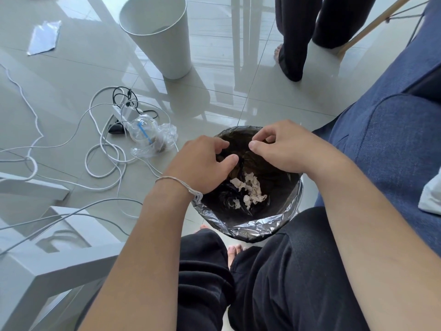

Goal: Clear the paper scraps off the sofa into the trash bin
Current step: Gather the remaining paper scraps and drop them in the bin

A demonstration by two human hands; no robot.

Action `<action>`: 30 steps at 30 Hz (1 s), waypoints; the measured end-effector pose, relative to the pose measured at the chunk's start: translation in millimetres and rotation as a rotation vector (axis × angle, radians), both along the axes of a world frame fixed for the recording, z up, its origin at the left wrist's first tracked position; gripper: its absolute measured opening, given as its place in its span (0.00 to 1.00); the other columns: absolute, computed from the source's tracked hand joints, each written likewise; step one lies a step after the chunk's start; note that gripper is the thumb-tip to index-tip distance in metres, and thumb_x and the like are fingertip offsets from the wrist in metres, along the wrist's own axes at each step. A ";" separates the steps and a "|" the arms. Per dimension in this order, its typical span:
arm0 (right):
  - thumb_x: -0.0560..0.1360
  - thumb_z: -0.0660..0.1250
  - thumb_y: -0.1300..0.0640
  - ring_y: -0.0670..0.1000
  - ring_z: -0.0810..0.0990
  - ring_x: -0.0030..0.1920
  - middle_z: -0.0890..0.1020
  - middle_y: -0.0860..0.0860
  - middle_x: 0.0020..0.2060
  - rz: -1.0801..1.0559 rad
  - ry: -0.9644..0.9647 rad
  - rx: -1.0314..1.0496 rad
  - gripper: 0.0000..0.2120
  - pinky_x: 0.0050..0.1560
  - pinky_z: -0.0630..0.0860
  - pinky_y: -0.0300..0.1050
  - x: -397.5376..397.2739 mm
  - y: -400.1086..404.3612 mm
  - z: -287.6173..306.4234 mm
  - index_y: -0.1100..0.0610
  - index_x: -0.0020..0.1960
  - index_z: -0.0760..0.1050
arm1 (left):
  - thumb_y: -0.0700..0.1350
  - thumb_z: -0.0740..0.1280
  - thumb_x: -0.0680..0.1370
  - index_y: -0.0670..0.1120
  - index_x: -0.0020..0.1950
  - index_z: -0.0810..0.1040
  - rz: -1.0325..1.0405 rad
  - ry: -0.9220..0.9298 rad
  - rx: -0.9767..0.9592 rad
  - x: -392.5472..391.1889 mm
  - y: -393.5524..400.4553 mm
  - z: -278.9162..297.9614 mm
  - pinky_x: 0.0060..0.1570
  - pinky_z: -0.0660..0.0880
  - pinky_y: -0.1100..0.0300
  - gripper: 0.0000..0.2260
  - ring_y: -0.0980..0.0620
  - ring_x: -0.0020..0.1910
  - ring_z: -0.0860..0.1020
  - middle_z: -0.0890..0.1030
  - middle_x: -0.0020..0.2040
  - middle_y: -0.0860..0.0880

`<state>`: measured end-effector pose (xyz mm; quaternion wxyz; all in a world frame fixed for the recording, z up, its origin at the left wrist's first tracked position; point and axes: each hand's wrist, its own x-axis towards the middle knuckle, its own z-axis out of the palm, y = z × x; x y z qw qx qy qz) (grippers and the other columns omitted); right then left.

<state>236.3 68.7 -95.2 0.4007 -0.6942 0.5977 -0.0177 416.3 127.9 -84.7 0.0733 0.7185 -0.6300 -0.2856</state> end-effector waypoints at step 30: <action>0.79 0.67 0.56 0.42 0.79 0.56 0.81 0.44 0.55 -0.540 -0.499 -0.490 0.08 0.59 0.74 0.39 -188.8 109.4 58.7 0.49 0.54 0.83 | 0.50 0.66 0.80 0.52 0.72 0.71 -0.099 0.306 -0.341 -156.8 45.5 34.0 0.67 0.71 0.50 0.21 0.53 0.64 0.74 0.75 0.64 0.51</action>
